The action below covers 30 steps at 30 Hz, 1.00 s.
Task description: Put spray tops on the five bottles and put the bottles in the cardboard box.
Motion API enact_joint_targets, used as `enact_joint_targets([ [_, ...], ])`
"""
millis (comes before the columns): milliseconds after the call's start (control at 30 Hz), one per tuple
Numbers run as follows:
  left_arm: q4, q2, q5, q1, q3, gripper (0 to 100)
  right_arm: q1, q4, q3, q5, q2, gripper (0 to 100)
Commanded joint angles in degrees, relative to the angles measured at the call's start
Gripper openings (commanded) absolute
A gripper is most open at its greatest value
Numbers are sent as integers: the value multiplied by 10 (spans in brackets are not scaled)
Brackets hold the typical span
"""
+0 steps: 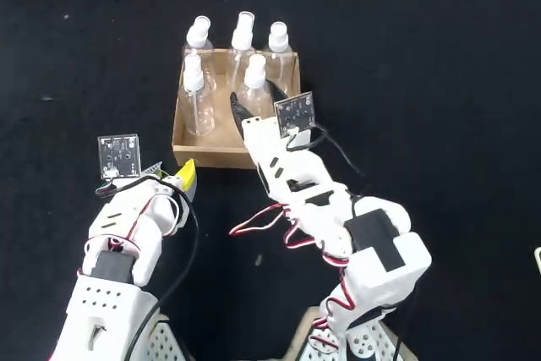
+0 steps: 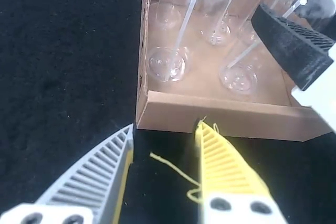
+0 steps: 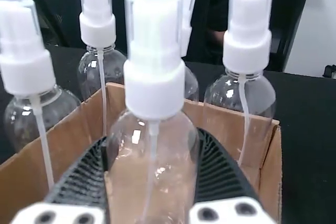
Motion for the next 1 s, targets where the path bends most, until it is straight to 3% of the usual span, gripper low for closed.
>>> enact_joint_targets([
  [0, -12, -6, -5, 5, -11, 173, -6, 26, -15, 22, -6, 16],
  [633, -13, -6, -5, 5, -11, 173, -7, 33, -15, 28, -7, 19],
  [833, -13, -6, -5, 5, -12, 173, -7, 33, -13, 27, -7, 202],
  [967, -13, -6, -5, 5, -12, 173, -7, 33, -13, 27, -7, 226],
])
